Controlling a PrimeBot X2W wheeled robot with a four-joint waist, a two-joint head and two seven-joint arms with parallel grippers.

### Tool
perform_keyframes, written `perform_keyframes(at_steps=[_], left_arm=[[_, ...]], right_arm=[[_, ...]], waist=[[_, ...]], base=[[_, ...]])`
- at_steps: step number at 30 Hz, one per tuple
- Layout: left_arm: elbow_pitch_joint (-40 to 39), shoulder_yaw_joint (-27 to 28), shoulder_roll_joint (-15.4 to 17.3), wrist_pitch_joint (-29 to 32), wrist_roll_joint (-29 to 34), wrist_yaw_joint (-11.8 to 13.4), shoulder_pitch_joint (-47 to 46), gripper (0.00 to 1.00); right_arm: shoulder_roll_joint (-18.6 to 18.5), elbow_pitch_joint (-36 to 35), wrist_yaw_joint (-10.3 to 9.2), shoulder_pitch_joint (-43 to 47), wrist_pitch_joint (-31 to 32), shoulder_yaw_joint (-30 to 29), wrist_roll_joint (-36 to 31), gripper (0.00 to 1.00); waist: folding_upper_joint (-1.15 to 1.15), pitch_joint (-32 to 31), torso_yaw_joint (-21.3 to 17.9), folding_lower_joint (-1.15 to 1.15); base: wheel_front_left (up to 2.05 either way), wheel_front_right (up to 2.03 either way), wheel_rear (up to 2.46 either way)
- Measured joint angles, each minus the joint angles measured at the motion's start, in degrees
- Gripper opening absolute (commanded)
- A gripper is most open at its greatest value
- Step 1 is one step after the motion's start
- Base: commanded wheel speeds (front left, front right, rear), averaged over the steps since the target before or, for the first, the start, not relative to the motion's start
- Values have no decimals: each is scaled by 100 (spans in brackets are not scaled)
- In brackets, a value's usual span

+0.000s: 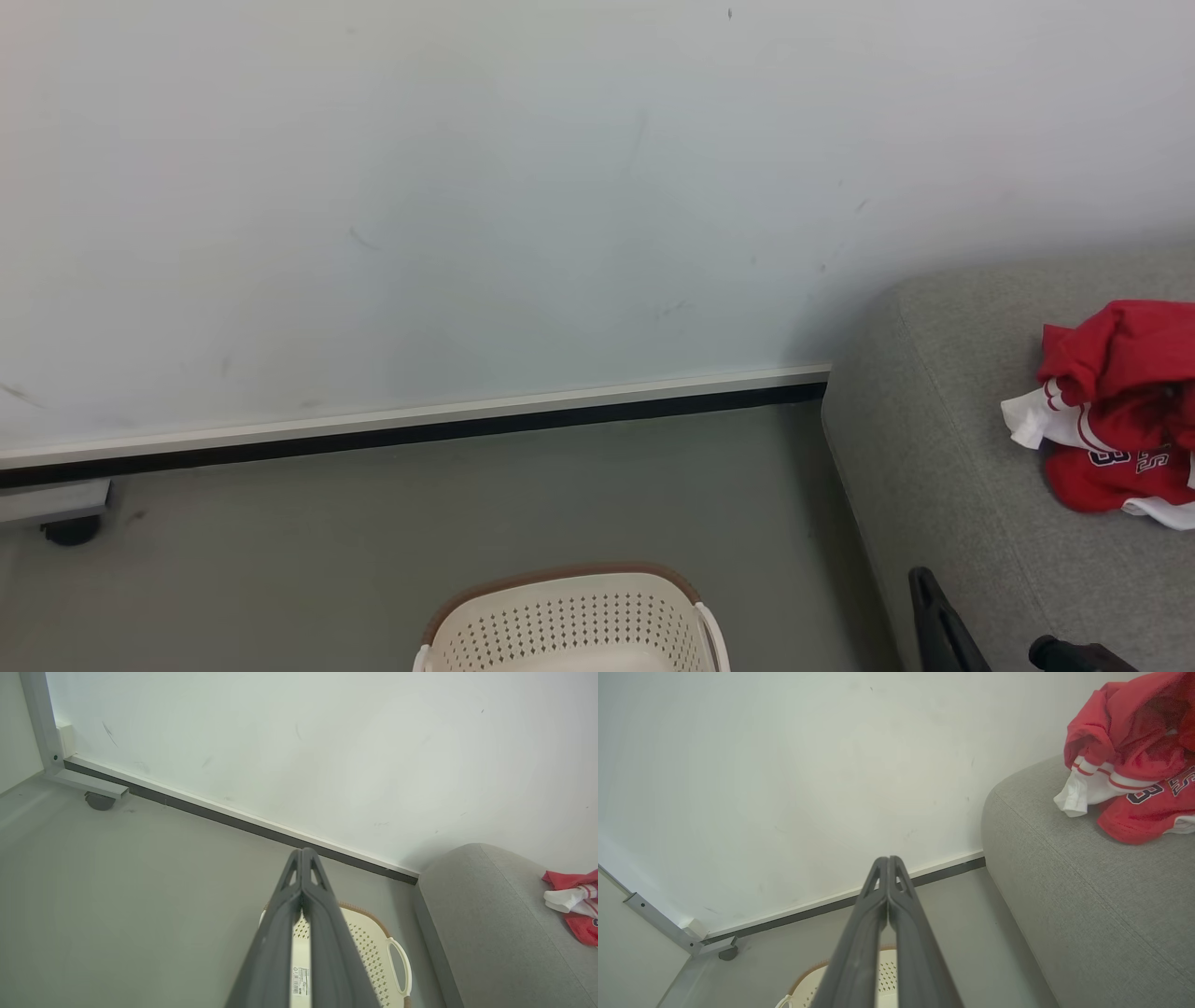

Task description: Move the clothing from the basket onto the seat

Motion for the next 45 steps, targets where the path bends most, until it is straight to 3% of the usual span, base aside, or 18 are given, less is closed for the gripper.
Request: perform_keyframes(at_steps=[24, 45], left_arm=[[343, 164, -2, 616, -2146, -151, -490, 0], [570, 288, 0, 1024, -3563, -250, -837, 0]], right_arm=[[59, 177, 0, -238, 377, -394, 2314, 0], [120, 275, -2, -460, 654, -681, 3810, 0]], waist=[[0, 113, 37, 0], [0, 208, 68, 0]], base=[[0, 0, 0], [0, 0, 0]])
